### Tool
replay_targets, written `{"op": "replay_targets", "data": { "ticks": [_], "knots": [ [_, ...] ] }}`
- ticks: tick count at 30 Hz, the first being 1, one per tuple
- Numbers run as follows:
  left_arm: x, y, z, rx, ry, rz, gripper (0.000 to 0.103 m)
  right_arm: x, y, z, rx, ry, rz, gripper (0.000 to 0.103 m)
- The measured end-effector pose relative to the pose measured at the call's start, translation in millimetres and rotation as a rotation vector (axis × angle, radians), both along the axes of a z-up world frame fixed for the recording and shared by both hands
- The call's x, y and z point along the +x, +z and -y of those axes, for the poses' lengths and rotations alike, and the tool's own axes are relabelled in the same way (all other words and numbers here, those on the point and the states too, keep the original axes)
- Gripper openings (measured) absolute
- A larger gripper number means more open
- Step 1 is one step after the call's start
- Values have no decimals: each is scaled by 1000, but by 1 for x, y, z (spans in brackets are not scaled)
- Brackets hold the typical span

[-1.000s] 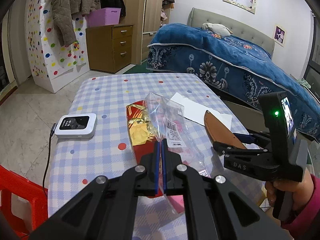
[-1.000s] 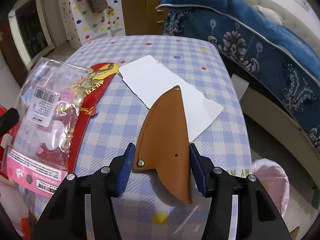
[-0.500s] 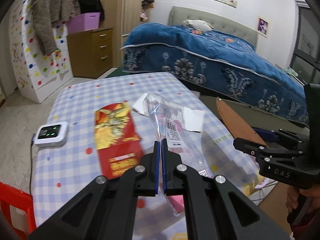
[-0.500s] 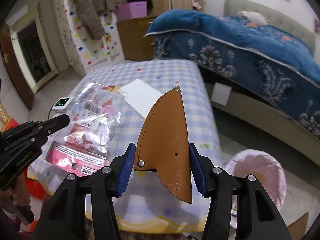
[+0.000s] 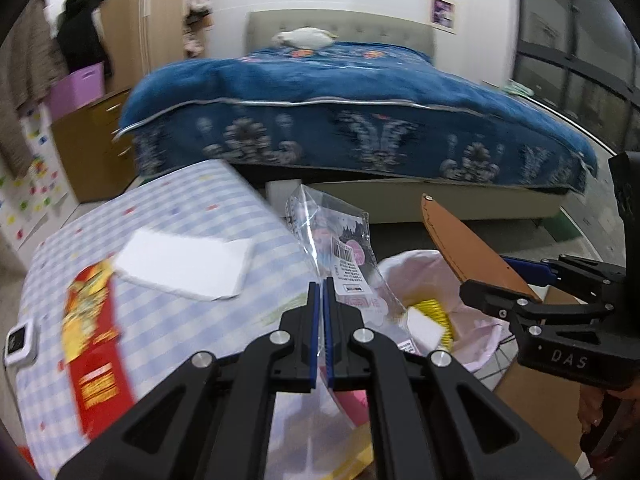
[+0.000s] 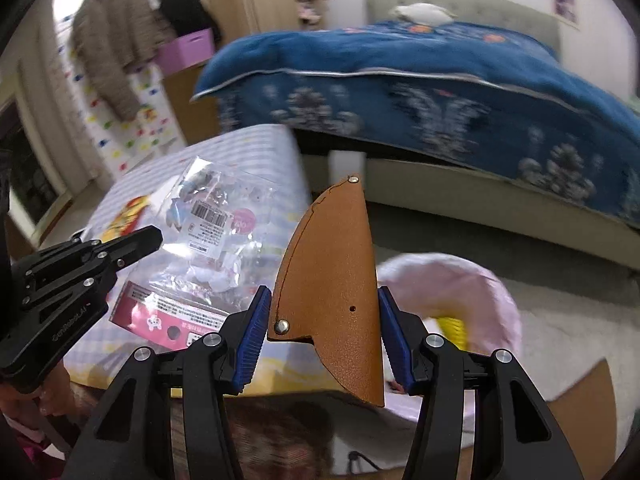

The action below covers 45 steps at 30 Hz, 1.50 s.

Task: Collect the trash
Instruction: 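Carry bag and sheath over the wastebasket and open both grippers to drop them, then move both tools back over the table toward the red card and paper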

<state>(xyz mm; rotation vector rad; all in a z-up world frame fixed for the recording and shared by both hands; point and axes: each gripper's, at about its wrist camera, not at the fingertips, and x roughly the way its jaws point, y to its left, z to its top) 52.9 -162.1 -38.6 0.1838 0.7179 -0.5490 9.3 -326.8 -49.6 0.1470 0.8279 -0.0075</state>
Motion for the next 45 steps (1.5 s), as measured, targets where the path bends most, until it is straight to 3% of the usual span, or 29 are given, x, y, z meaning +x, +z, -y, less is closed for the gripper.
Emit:
{"op": "replay_targets", "data": {
  "ticks": [7,18,20,21,22,23,33,45],
  "knots": [
    [2,-12,63,30,-108,-1,0,-17,-17,65,6,-151,-36,54],
    [21,-23,118,52,-179,-7,5,-8,-37,109,20,-244,-70,54],
    [23,-24,123,51,-184,-7,18,-4,-39,114,23,-256,-70,58],
    [24,-24,124,50,-185,-6,35,-3,-40,117,24,-266,-70,61],
    [24,-24,124,48,-181,-6,44,-3,-41,119,25,-276,-69,68],
    [25,-24,122,40,-171,-4,53,-4,-41,121,27,-284,-63,68],
    [23,-23,82,41,-89,-42,57,-19,-30,119,43,-311,-56,69],
    [2,-4,-5,50,66,-34,74,-7,-7,40,32,-142,-32,69]
  ]
}}
